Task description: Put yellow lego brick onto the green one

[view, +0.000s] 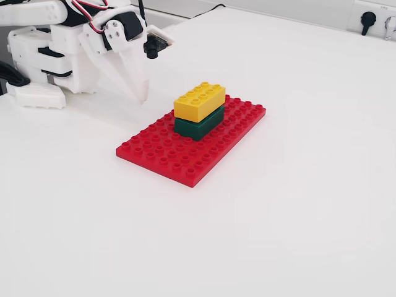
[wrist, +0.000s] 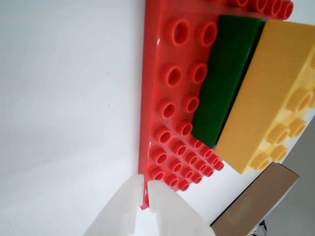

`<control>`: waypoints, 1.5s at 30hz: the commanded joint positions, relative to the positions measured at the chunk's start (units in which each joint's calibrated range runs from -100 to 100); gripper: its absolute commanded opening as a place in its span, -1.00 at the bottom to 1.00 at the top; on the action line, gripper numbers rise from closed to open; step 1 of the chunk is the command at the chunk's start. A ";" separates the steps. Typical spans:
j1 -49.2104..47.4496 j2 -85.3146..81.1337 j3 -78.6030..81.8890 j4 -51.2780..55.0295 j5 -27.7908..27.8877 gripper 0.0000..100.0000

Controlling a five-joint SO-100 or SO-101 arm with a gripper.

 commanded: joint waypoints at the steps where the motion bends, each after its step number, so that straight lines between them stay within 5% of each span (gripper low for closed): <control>1: 0.41 0.48 0.07 -0.11 -0.15 -0.97; 45: 0.33 -0.27 0.25 -0.37 0.22 -0.97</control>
